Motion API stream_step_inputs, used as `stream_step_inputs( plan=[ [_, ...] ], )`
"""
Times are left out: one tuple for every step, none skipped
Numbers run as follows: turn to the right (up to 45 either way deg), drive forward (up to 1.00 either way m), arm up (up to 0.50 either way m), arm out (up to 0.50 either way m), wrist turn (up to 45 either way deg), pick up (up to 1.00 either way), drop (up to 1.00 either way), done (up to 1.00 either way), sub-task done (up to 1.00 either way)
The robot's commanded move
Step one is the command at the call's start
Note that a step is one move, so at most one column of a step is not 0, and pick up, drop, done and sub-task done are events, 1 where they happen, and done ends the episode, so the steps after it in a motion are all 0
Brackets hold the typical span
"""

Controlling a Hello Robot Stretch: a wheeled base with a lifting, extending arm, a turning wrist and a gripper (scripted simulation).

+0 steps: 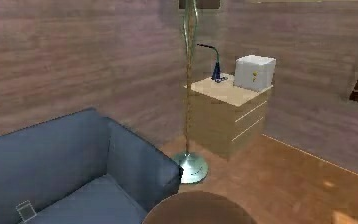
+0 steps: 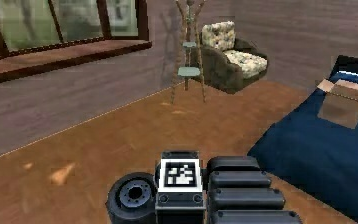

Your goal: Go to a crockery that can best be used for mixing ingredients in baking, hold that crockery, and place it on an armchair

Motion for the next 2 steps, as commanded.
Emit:
stream_step_inputs(
  plan=[
    [-45.0,0.0,0.0,0.0,0.0,0.0,0.0,0.0,0.0],
    [-45.0,0.0,0.0,0.0,0.0,0.0,0.0,0.0,0.0]
  ],
)
